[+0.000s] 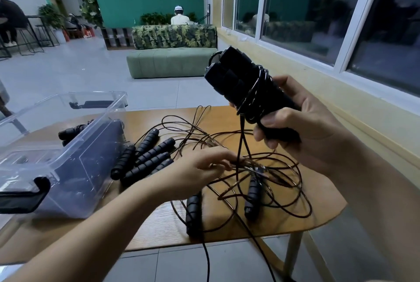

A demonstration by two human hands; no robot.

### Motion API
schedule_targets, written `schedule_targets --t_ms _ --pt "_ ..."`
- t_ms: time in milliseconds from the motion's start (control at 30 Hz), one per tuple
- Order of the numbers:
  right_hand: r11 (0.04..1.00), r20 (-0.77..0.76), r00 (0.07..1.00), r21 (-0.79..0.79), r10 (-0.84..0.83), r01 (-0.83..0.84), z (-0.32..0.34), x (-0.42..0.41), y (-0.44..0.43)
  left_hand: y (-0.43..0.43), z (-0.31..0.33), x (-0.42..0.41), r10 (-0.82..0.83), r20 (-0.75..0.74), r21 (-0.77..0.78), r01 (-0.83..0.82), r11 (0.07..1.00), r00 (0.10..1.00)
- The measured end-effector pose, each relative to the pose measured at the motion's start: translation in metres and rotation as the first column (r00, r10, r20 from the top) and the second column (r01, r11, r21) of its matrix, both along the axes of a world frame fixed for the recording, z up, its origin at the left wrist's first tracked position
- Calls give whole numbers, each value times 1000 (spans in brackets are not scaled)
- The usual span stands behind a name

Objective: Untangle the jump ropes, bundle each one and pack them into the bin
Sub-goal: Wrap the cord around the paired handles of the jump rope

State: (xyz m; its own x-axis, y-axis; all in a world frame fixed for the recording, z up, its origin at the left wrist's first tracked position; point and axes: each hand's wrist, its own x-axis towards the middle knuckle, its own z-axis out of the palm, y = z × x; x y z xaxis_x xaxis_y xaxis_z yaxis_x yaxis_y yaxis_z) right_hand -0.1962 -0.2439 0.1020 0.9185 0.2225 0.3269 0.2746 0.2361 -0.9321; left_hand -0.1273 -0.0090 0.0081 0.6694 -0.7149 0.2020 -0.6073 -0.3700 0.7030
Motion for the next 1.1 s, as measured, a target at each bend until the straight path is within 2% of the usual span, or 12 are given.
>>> schedule_targets --t_ms 100,233,333,433,533,600,700,800,867,967,1033,1100 --pt "999 37 999 -33 0 1 11 2 2 -3 -7 17 64 226 8 -67 998 972" --pt "998 96 995 -62 -18 24 29 3 -5 2 1 38 287 330 -13 -300 954 899" --pt "996 131 990 -62 -56 65 45 0 -13 11 1 58 454 296 -1 -475 880 840" --pt "992 166 982 -75 -92 106 58 -2 -19 23 -8 77 641 254 27 -668 744 724" --pt "989 181 977 -79 -110 126 66 -3 -20 30 -9 82 730 228 10 -752 659 644" --pt "987 186 976 -95 -112 131 68 -2 -18 27 0 76 737 182 -84 -737 671 651" --pt "982 186 975 -125 -118 143 68 0 -11 17 20 63 704 198 -211 -672 710 682" --pt "980 182 978 -148 -105 133 69 0 -4 2 41 41 602 198 -296 -538 789 774" --pt "979 180 979 -160 -98 127 70 1 1 -9 56 19 475 193 -319 -403 858 858" --pt "977 189 978 -173 -91 124 72 3 8 -19 72 -3 252 105 -324 -207 923 962" --pt "975 195 977 -182 -89 125 74 5 11 -19 73 -5 173 82 -306 -140 942 982" --pt "973 198 976 -191 -91 129 76 5 12 -16 68 -2 163 109 -308 -122 944 981"
